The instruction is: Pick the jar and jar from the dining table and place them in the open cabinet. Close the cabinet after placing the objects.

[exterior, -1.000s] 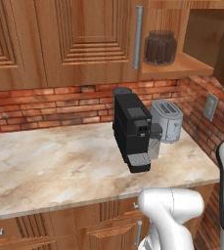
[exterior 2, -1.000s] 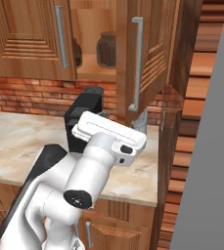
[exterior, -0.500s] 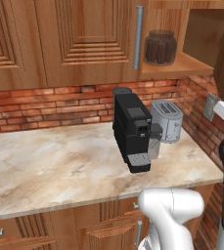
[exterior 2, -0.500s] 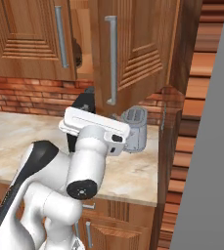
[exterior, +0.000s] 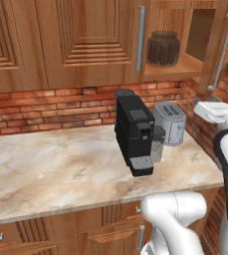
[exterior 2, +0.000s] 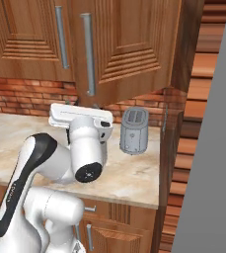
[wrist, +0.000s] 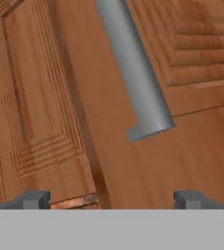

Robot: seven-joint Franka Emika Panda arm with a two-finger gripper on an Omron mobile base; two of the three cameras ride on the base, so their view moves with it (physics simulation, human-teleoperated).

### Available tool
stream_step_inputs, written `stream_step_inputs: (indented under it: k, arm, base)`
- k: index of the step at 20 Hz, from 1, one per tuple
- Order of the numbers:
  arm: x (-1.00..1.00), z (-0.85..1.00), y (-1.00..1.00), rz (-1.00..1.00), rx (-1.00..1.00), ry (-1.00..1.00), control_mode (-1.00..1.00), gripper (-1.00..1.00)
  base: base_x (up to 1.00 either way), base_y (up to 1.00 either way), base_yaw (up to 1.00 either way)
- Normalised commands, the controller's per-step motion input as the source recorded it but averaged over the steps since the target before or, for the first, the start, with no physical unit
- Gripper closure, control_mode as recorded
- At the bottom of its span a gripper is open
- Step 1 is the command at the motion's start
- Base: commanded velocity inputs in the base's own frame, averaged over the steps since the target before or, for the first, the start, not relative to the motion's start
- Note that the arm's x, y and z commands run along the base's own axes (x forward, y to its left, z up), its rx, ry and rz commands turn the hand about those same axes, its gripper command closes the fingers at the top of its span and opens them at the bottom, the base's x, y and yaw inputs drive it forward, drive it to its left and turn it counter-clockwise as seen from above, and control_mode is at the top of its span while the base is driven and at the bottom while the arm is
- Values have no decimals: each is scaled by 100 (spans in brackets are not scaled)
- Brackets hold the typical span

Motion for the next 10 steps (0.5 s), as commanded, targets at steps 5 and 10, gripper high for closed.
stream_step_inputs:
  k: [5, 10]
  arm:
    - [7, -8, 75, 6, -9, -10, -100, -100]
    - [25, -1, 47, 0, -4, -13, -100, -100]
  base:
    - [0, 0, 0]
    - [0, 0, 0]
